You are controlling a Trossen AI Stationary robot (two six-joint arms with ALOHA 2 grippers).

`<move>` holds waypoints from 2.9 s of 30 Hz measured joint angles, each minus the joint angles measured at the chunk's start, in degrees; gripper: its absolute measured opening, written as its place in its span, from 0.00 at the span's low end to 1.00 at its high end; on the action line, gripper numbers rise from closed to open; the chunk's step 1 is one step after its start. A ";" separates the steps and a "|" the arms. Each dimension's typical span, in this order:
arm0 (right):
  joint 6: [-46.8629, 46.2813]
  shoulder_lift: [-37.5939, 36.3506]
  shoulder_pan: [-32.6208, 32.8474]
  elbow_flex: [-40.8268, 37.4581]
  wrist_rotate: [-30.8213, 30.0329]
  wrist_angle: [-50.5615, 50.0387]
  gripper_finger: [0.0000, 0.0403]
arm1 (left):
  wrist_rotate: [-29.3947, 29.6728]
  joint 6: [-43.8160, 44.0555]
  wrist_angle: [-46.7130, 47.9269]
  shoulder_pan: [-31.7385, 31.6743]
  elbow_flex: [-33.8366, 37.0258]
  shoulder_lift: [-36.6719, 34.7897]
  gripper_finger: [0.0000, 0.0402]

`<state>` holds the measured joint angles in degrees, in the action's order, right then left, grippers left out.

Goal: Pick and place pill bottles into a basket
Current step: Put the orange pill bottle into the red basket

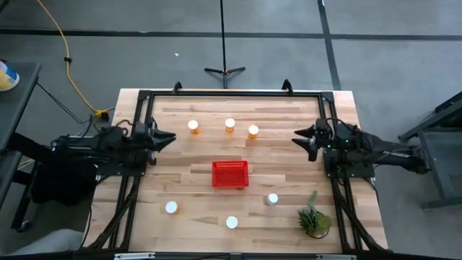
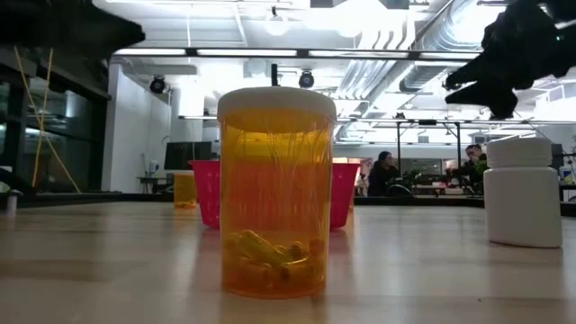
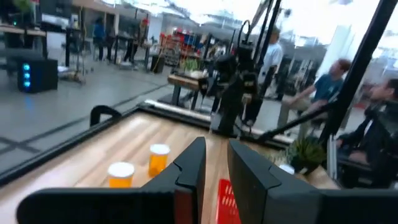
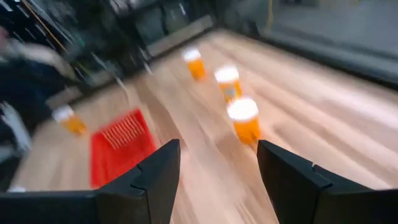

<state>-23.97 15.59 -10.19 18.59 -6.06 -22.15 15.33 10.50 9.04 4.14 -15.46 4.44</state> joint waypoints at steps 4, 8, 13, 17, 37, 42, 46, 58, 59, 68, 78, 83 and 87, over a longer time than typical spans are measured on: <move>0.23 11.13 -1.82 6.69 2.88 -3.64 0.51 | 0.09 -0.27 10.92 0.00 -7.35 7.53 0.26; 4.55 24.98 -4.04 16.31 4.97 -6.26 0.53 | 0.12 -2.63 11.21 0.00 -12.37 14.70 0.26; 11.23 43.19 -7.73 29.74 5.21 -19.03 0.60 | 0.14 -4.26 11.33 0.00 -16.35 21.07 0.26; 16.24 55.93 -10.42 37.98 1.96 -26.43 0.68 | 0.13 -4.26 11.09 0.00 -17.64 22.71 0.26; 21.14 89.43 -12.29 70.56 9.03 -37.33 0.80 | -1.02 -1.74 10.86 0.00 -17.64 22.71 0.26; 19.58 92.70 -12.29 73.52 9.77 -39.63 0.80 | -1.02 -1.01 10.85 0.00 -17.64 22.69 0.26; 18.00 93.20 -12.17 74.33 11.58 -39.72 0.80 | -1.00 -0.75 10.55 0.00 -17.64 22.71 0.26; 14.86 93.22 -12.18 74.35 11.05 -36.61 0.80 | -0.98 -0.07 10.52 0.00 -17.64 22.71 0.26; 14.18 93.22 -12.18 74.35 10.45 -36.54 0.80 | -0.95 0.25 10.53 0.00 -17.64 22.71 0.26; 8.36 93.81 -12.77 74.35 6.46 -38.91 0.84 | -1.05 0.30 10.55 0.00 -17.64 22.71 0.26; 6.33 98.01 -11.60 74.33 10.50 -39.76 0.97 | -2.82 1.39 10.51 0.02 -17.64 22.69 0.26; 6.36 98.96 -11.11 74.33 10.27 -39.53 0.98 | -2.84 1.82 10.57 0.00 -17.64 22.69 0.26; 6.38 100.02 -11.13 74.31 10.40 -39.21 0.98 | -3.01 1.82 10.62 0.00 -17.64 22.69 0.26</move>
<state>-17.58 115.61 -21.32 92.91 4.34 -61.37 12.31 12.32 19.66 4.14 -33.10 27.14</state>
